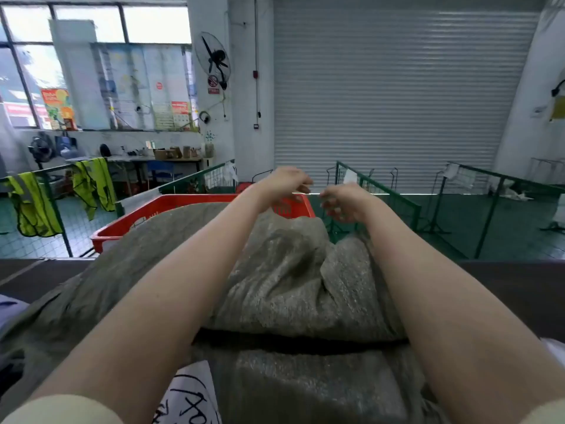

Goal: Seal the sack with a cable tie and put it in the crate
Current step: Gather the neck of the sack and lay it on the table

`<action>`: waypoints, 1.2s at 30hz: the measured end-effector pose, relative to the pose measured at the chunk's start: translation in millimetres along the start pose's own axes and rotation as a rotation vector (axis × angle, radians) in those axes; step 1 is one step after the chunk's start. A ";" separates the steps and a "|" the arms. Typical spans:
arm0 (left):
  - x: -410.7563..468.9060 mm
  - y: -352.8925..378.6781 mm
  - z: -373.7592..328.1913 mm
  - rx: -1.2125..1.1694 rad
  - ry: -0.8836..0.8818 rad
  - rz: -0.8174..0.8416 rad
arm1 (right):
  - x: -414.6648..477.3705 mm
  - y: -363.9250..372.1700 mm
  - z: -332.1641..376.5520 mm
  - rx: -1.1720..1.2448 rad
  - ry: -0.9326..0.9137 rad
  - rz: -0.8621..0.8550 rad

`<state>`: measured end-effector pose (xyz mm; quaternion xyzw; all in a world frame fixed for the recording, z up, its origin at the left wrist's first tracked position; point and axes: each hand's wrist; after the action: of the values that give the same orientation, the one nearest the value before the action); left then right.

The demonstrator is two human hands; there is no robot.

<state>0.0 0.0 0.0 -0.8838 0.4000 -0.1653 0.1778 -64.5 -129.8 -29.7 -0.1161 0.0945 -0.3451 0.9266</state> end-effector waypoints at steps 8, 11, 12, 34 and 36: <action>-10.9 64.3 24.5 0.758 -0.071 0.497 | -10.1 -29.7 -53.9 -0.804 0.334 -0.035; -12.4 72.9 36.0 0.864 -0.186 0.591 | -18.4 -37.0 -67.0 -0.891 0.434 0.179; -14.6 74.2 37.2 0.877 -0.213 0.611 | -25.7 -36.9 -67.5 -0.873 0.442 0.211; 13.6 29.3 -25.9 -0.039 0.223 -0.406 | -63.0 -53.5 37.4 0.220 -0.366 -0.126; 14.7 19.0 -30.9 -0.100 0.264 -0.494 | -67.2 -55.7 24.9 0.135 -0.294 -0.091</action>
<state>-16.5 -28.6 21.0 -0.9330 0.2001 -0.2971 0.0348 -142.6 -122.6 16.1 -0.1067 -0.0707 -0.3714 0.9196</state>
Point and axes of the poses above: each hand's wrist, its own x-axis towards the middle knuckle, its own y-axis out of the palm, z = x × y, and after that the axes turned 1 degree about y, right-handed
